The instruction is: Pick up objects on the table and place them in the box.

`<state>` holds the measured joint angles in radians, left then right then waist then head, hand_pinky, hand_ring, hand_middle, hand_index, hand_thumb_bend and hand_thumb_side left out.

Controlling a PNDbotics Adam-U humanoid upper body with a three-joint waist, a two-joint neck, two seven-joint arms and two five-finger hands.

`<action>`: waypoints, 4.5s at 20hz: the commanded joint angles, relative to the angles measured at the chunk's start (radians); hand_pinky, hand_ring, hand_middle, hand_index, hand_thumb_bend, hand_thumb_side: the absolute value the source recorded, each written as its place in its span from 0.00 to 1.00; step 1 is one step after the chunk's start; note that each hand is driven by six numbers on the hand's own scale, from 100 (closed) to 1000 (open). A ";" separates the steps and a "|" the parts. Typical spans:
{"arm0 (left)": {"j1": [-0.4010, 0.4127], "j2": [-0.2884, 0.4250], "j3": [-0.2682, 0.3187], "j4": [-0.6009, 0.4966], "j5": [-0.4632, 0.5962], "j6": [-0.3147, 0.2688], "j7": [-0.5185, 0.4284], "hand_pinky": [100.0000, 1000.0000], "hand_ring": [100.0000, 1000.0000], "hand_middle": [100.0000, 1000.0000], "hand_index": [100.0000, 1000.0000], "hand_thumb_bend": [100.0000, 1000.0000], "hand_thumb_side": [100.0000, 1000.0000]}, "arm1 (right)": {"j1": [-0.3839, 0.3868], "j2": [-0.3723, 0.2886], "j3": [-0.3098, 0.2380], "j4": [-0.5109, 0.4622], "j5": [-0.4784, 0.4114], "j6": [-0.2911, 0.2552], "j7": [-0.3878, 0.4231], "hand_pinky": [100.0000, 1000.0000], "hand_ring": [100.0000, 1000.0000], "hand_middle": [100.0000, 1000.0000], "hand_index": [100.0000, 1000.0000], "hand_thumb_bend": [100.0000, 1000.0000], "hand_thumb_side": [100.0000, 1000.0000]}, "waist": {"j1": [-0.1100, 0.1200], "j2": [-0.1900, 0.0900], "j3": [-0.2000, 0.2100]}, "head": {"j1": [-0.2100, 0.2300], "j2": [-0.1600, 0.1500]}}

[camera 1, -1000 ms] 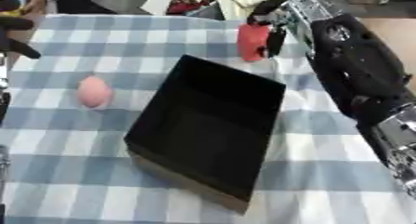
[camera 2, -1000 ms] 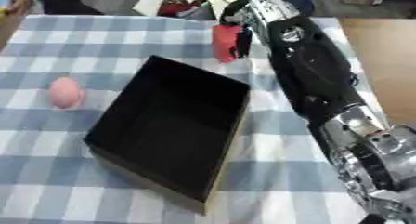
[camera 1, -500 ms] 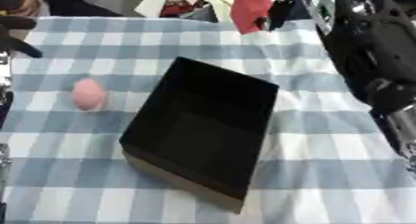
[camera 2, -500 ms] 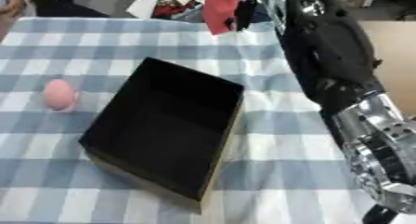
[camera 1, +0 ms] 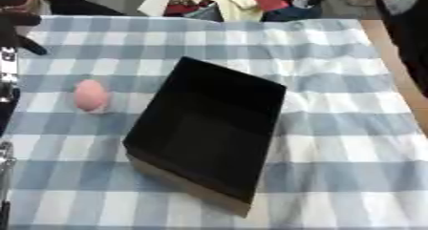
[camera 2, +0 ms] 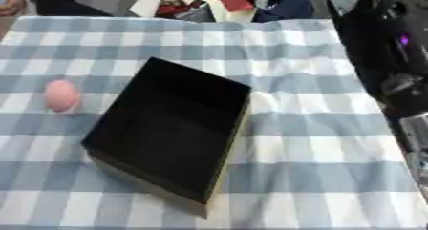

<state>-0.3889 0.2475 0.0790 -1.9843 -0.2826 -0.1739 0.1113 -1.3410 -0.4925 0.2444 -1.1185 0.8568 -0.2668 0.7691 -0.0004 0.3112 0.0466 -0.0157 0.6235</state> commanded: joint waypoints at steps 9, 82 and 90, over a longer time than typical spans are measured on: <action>-0.012 0.033 0.014 -0.016 -0.004 0.000 0.014 0.41 0.65 0.70 0.79 0.00 0.73 | 0.095 -0.183 0.088 -0.454 -0.386 0.066 0.110 0.83 0.82 0.52 0.51 0.00 0.11 | 0.000 -0.034 -0.015 | 0.013 0.010; -0.017 0.014 0.009 -0.016 0.004 0.004 0.026 0.41 0.64 0.70 0.78 0.00 0.73 | 0.290 0.074 0.381 -0.550 0.126 0.005 0.119 0.88 0.90 0.75 0.75 0.03 0.69 | 0.000 -0.052 -0.001 | -0.029 0.026; -0.017 0.012 0.009 -0.016 0.004 0.003 0.025 0.41 0.64 0.70 0.78 0.00 0.73 | 0.267 0.107 0.396 -0.506 0.199 -0.028 0.138 0.90 0.94 0.80 0.79 0.20 0.82 | 0.002 -0.052 0.004 | -0.032 0.023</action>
<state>-0.3915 0.2532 0.0845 -1.9843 -0.2824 -0.1701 0.1381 -1.0509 -0.3852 0.6471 -1.6255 1.0387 -0.2685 0.8870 -0.0021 0.2777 0.0487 -0.0459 0.6497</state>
